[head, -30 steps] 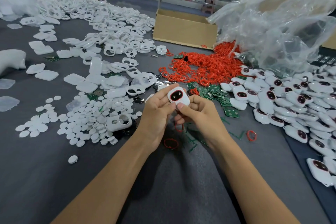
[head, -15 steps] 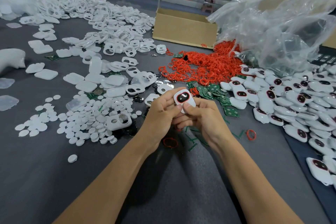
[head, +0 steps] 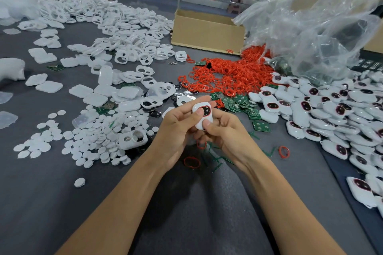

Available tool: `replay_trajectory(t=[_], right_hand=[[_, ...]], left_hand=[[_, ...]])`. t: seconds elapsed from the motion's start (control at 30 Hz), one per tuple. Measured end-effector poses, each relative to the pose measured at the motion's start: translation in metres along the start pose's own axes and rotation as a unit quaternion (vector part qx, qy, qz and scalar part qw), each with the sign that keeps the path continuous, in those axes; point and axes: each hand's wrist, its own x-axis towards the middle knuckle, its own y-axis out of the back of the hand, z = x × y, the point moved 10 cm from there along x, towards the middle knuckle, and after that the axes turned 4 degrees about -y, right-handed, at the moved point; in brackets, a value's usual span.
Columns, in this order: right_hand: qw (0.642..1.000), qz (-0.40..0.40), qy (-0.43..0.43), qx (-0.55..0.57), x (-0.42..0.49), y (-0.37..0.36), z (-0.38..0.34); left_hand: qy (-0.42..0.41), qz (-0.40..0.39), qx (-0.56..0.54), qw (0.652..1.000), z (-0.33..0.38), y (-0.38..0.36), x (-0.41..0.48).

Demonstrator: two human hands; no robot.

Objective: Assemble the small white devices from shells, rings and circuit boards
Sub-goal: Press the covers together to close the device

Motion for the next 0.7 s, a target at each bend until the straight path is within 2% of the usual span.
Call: replay_trajectory(t=[0.33,0.53,0.7], right_hand=[[0.998,0.059,0.001,-0.007,-0.003,0.012,-0.002],[1.0,0.024,-0.006,0.0,-0.001,-0.001,-0.001],[0.997,0.07,0.007,-0.026,-0.003,0.008,-0.004]], left_hand=[[-0.026,-0.004,0.044,0.999,0.001,-0.005,-0.002],[-0.007,0.033,0.034,0.999,-0.002,0.005,0.001],[-0.023,0.01,0.042,0.999,-0.002,0.0,0.001]])
